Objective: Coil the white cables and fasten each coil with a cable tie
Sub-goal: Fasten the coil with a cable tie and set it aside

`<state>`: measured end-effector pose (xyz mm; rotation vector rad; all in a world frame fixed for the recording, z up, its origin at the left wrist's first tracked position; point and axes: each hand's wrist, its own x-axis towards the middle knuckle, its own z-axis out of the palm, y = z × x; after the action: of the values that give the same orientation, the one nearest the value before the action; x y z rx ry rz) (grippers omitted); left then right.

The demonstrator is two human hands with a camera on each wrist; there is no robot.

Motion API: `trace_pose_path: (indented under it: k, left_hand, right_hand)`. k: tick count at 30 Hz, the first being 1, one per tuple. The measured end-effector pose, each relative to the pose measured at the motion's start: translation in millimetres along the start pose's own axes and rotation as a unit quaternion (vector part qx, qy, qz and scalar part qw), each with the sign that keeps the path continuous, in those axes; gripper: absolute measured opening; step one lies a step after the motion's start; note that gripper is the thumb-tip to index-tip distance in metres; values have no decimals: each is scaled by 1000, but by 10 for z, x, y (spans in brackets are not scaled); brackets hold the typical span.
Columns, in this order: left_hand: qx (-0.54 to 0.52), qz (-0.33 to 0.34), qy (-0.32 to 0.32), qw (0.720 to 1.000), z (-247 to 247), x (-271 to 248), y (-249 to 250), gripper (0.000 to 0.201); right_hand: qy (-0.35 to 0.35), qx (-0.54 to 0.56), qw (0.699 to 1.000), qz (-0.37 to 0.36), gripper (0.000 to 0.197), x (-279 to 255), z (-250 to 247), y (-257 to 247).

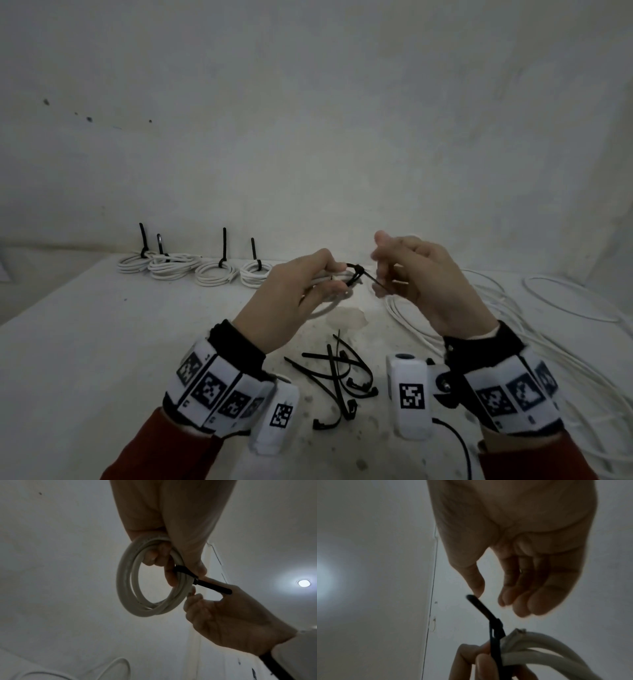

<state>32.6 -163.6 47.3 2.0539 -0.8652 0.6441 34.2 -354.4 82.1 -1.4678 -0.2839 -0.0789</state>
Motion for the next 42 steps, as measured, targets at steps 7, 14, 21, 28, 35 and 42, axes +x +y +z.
trace_pose_path:
  k: [7,14,21,28,35,42]
  left_hand:
    - [59,16,44,997,27,-3,-43,28]
    - [-10,-61,146,987,21,13,0,8]
    - [-74,-113,165,977,-8,15,-59,12]
    - [-62,-41,166,983,-69,16,4,4]
    - [-38,9,158,987,-3,4,-38,23]
    - [-30,27,145,989,-26,3,-69,19]
  right_hand:
    - [-53,-39,994,85,24,-32,122,85]
    - [-34,-34,998,50,14,-71,278,156]
    - [-58,-90,994,-3,25,-132,402,232]
    - [-102,-54,993,21,23,-131,380,183]
    - [-115,104,985,70,27,-139,434,142]
    - [-72,177,975,114,31,-145,497,161]
